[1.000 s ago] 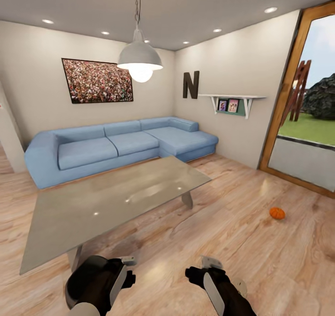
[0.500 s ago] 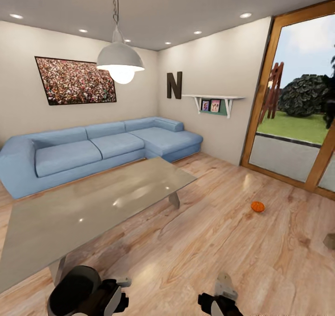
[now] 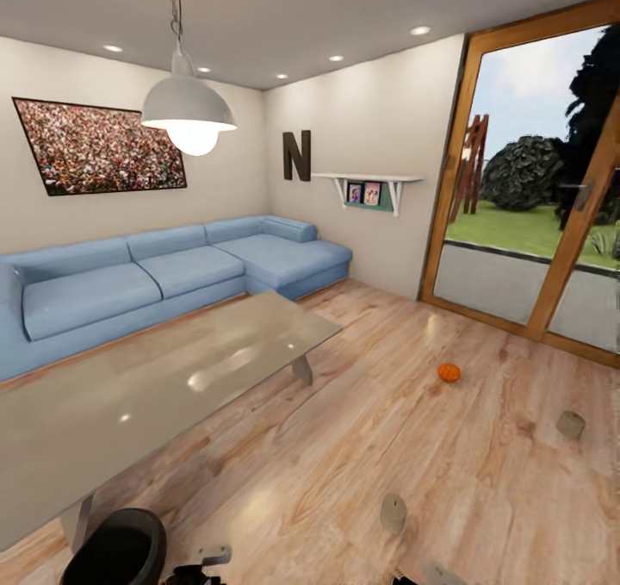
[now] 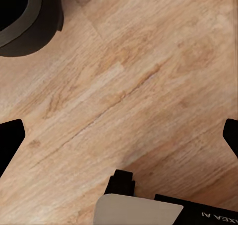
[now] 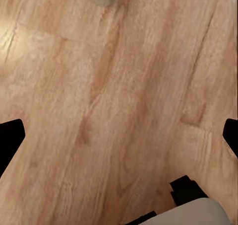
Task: Place each of the two pumpkins and all three candles from the living room inside a cabinet in the living room (use any cabinet), then make sure every cabinet is closed, and position the cauldron so it is next to a table in the living room.
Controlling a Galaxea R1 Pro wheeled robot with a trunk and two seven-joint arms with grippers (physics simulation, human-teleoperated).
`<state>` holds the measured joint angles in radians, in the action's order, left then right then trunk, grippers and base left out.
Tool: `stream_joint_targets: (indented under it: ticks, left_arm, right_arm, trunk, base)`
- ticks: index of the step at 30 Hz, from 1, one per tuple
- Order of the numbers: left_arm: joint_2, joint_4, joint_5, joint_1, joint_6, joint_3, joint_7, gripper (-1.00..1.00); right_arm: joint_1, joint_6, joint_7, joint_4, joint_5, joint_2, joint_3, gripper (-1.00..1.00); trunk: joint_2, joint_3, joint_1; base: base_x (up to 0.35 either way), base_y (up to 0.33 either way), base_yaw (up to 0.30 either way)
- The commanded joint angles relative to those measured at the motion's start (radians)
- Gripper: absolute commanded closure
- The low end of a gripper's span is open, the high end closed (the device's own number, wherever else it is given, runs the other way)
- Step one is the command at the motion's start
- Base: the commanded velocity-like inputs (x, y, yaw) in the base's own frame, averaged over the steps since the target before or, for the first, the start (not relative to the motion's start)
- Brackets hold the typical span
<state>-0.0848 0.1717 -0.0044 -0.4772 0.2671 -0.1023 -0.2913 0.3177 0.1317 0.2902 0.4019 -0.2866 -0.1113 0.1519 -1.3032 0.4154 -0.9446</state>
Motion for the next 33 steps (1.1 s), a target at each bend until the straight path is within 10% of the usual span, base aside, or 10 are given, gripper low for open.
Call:
stream_joint_targets:
  ticks: [1,14,33]
  left_arm:
    - [0.0,-0.016,0.0,0.0,-0.02,0.001,0.0,-1.0]
    - [0.032,-0.044,-0.003,0.002,-0.065,0.002,0.005,-1.0]
    - [0.03,-0.046,-0.003,0.005,-0.077,0.004,0.01,-1.0]
  right_arm:
    - [0.0,-0.018,0.0,-0.012,0.0,0.0,0.001,-1.0]
    - [0.0,-0.056,0.002,-0.047,0.0,0.001,0.006,-1.0]
    - [-0.004,-0.066,-0.002,-0.117,-0.006,0.001,0.098,-1.0]
  trunk:
    - [0.007,-0.002,0.004]
    - [0.098,-0.028,0.054]
    - [0.098,-0.016,0.054]
  base:
    - [0.0,0.0,-0.213]
    - [0.0,0.0,-0.209]
    - [0.0,0.0,-0.103]
